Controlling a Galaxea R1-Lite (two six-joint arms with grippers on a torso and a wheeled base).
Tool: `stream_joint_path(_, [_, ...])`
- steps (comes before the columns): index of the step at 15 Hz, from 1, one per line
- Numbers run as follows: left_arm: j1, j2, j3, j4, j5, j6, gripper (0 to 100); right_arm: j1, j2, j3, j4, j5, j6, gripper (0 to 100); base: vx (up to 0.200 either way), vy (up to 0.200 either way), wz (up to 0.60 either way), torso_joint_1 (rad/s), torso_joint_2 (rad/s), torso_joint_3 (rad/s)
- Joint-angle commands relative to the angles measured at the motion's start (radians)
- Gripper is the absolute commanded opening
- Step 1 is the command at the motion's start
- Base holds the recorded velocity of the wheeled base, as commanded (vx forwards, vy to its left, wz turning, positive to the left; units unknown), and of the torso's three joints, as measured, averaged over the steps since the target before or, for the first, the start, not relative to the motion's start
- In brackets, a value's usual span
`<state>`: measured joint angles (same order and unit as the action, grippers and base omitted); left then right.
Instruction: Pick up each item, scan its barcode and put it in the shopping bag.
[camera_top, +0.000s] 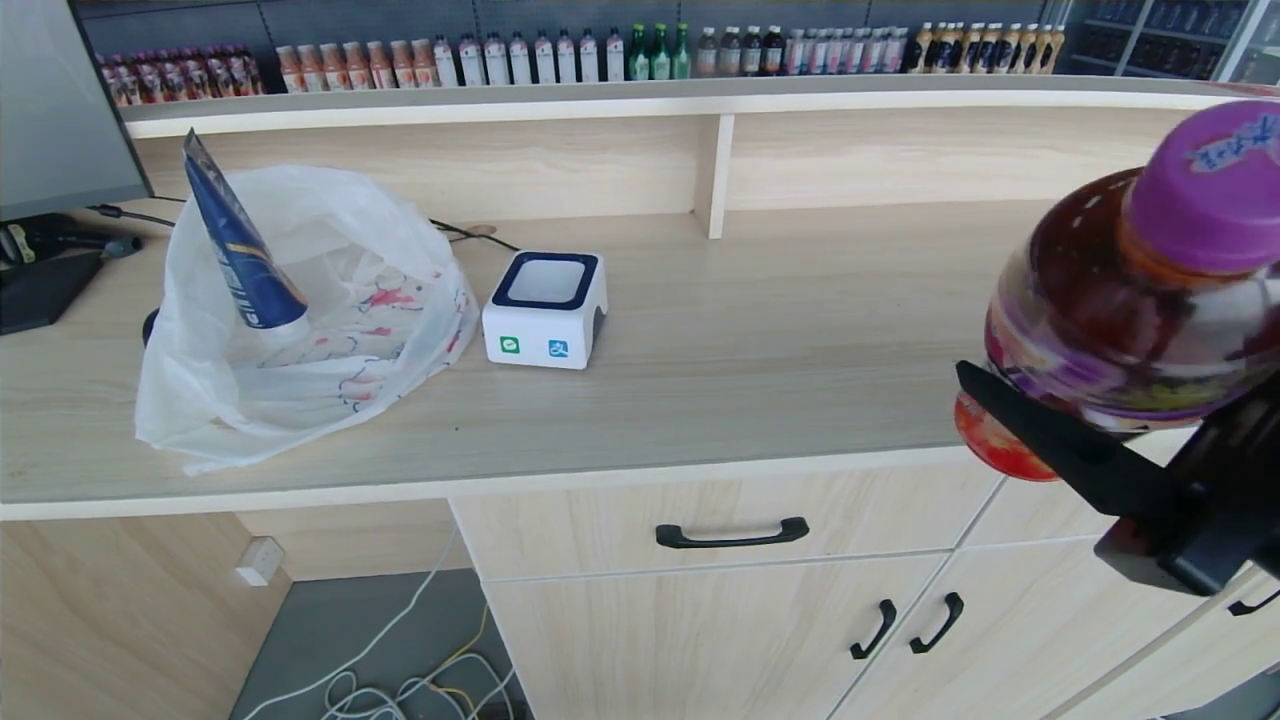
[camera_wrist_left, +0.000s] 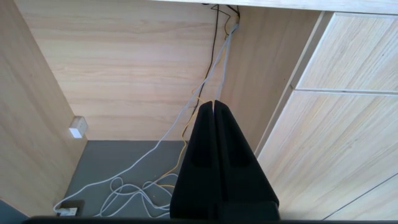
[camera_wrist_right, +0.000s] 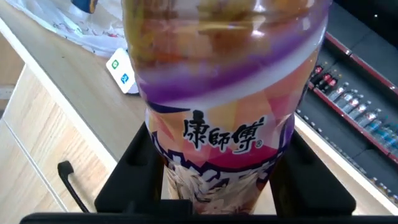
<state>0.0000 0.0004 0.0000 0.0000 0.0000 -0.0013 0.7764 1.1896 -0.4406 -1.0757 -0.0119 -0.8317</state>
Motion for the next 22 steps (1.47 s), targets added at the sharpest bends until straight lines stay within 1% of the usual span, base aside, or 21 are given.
stream_joint_path(1, [0.000,0.000,0.000,0.000,0.000,0.000,0,0.090,0.036,0.008,-0.004,-0.003,-0.086,0,0.000,0.000,0.00,0.000,0.00,0.000])
stream_joint_path(3, [0.000,0.000,0.000,0.000,0.000,0.000,0,0.153,0.073,0.007,-0.075,-0.030,-0.170,0,0.000,0.000,0.00,0.000,0.00,0.000])
stream_joint_path(4, [0.000,0.000,0.000,0.000,0.000,0.000,0,0.207,0.107,0.010,-0.127,-0.033,-0.225,0,0.000,0.000,0.00,0.000,0.00,0.000])
stream_joint_path(5, [0.000,0.000,0.000,0.000,0.000,0.000,0,0.256,0.150,0.010,-0.191,-0.034,-0.276,0,0.000,0.000,0.00,0.000,0.00,0.000])
stream_joint_path(6, [0.000,0.000,0.000,0.000,0.000,0.000,0,0.293,0.188,0.003,-0.283,-0.034,-0.322,0,0.000,0.000,0.00,0.000,0.00,0.000])
stream_joint_path(7, [0.000,0.000,0.000,0.000,0.000,0.000,0,0.320,0.223,0.017,-0.386,-0.034,-0.345,0,0.000,0.000,0.00,0.000,0.00,0.000])
stream_joint_path(8, [0.000,0.000,0.000,0.000,0.000,0.000,0,0.331,0.237,0.031,-0.426,-0.036,-0.348,0,0.000,0.000,0.00,0.000,0.00,0.000])
stream_joint_path(9, [0.000,0.000,0.000,0.000,0.000,0.000,0,0.340,0.263,0.082,-0.495,-0.034,-0.365,0,0.000,0.000,0.00,0.000,0.00,0.000])
stream_joint_path(12, [0.000,0.000,0.000,0.000,0.000,0.000,0,0.339,0.255,0.122,-0.495,-0.028,-0.414,0,0.000,0.000,0.00,0.000,0.00,0.000])
stream_joint_path(14, [0.000,0.000,0.000,0.000,0.000,0.000,0,0.339,0.277,0.137,-0.495,-0.002,-0.458,0,0.000,0.000,0.00,0.000,0.00,0.000])
stream_joint_path(15, [0.000,0.000,0.000,0.000,0.000,0.000,0,0.339,0.282,0.140,-0.495,0.027,-0.503,0,0.000,0.000,0.00,0.000,0.00,0.000])
stream_joint_path(17, [0.000,0.000,0.000,0.000,0.000,0.000,0,0.339,0.283,0.143,-0.495,0.049,-0.538,0,0.000,0.000,0.00,0.000,0.00,0.000])
stream_joint_path(20, [0.000,0.000,0.000,0.000,0.000,0.000,0,0.340,0.294,0.171,-0.495,0.127,-0.675,0,0.000,0.000,0.00,0.000,0.00,0.000])
stream_joint_path(22, [0.000,0.000,0.000,0.000,0.000,0.000,0,0.340,0.286,0.169,-0.495,0.199,-0.776,0,0.000,0.000,0.00,0.000,0.00,0.000])
